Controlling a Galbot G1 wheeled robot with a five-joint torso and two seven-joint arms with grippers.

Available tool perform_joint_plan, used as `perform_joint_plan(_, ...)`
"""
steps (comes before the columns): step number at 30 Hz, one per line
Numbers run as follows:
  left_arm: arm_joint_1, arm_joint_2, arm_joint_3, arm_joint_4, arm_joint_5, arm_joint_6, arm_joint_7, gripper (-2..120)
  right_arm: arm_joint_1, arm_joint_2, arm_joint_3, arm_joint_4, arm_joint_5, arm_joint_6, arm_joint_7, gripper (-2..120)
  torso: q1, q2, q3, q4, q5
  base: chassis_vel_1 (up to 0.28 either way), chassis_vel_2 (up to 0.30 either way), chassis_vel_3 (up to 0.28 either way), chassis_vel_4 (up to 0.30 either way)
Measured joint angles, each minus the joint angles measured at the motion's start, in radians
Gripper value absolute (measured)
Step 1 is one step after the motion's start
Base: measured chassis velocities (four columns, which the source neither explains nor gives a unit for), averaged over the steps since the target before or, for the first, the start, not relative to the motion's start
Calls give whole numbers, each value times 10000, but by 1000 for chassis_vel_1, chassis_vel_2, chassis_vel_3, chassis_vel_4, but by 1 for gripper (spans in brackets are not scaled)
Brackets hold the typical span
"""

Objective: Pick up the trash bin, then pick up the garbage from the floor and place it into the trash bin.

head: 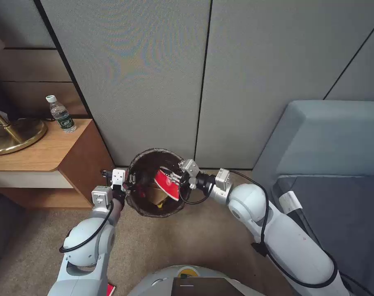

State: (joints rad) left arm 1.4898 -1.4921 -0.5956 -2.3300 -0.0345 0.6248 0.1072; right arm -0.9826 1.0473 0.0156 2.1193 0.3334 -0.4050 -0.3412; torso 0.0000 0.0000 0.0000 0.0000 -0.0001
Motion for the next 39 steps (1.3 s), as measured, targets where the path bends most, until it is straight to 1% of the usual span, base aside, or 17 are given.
perform_joint_plan(1, -1, 1, 0, 1, 0, 1, 0, 3, -1, 20, 0, -6, -5, 0, 18, 47, 0, 0, 0, 0, 0, 0, 0, 0, 0)
perform_joint_plan(2, -1, 1, 0, 1, 0, 1, 0, 3, -1, 20, 0, -6, -5, 0, 18, 47, 0, 0, 0, 0, 0, 0, 0, 0, 0)
perform_joint_plan(6, -6, 8, -11, 0, -7, 3, 1, 3, -6, 105, 67, 0, -27, 2, 88, 67, 0, 0, 0, 0, 0, 0, 0, 0, 0)
perform_joint_plan(7, -6, 8, -11, 0, -7, 3, 1, 3, -6, 105, 67, 0, -27, 2, 88, 67, 0, 0, 0, 0, 0, 0, 0, 0, 0)
perform_joint_plan(10, -17, 11, -11, 0, -13, 5, 2, 3, -9, 126, 212, 144, 58, 2, 155, 81, 0, 0, 0, 0, 0, 0, 0, 0, 0)
perform_joint_plan(12, -19, 11, -9, 0, -13, 5, 2, 3, -16, 135, 277, 193, 110, 1, 174, 84, 0, 0, 0, 0, 0, 0, 0, 0, 0)
perform_joint_plan(13, -22, 9, -2, 0, -13, 6, 2, 3, -40, 153, 440, 309, 232, -6, 215, 90, 0, 0, -1, 1, 1, 0, 0, 0, 0)
perform_joint_plan(15, -23, 7, 3, 0, -14, 6, 2, 3, -71, 167, 575, 410, 324, -12, 253, 93, 0, 0, -1, 0, 0, 0, 0, 0, 0)
perform_joint_plan(16, -25, 6, 8, 0, -15, 7, 2, 3, -120, 178, 722, 536, 433, -12, 296, 97, 0, 0, -1, 0, 1, 0, 0, 0, 0)
perform_joint_plan(25, -32, 6, 2, 33, -23, 8, 0, 3, -773, 342, 1679, 1516, 1255, -4, 1004, 100, -1, 0, -1, -1, 0, 0, 0, 0, 0)
perform_joint_plan(27, -13, 19, -32, 42, -34, 5, 1, 3, -1437, 762, 2289, 1823, 1114, 229, 1145, 100, -1, 0, -1, 0, 2, 0, 0, 0, 0)
perform_joint_plan(29, -8, 25, -44, 41, -42, 4, 1, 3, -1604, 855, 2442, 1860, 1051, 309, 1178, 100, -1, 0, -1, 0, 1, 0, 0, 0, 0)
perform_joint_plan(33, 23, 49, -100, 37, -84, -37, -4, 3, -2763, 1538, 3534, 1938, 138, 964, 1611, 100, -1, 0, -1, -1, 1, 0, 0, 0, 0)
perform_joint_plan(34, 23, 49, -100, 37, -84, -37, -4, 3, -2763, 1538, 3534, 1938, 138, 964, 1611, 100, -1, 0, -1, -1, 1, 0, 0, 0, 0)
perform_joint_plan(37, 46, 47, -115, 36, -112, -71, -13, 3, -3562, 2124, 4200, 1826, -947, 1783, 1731, 100, -1, 0, -1, -2, 1, 0, 0, 0, 0)
perform_joint_plan(38, 69, 44, -124, 26, -114, -80, -14, 3, -3911, 2361, 4426, 1799, -1276, 2104, 1769, 100, -1, 0, -1, 3, 0, 0, 0, 0, 0)
perform_joint_plan(39, 69, 44, -124, 26, -114, -80, -14, 3, -3911, 2361, 4426, 1799, -1276, 2104, 1769, 100, -1, 0, -1, 3, 0, 0, 0, 0, 0)
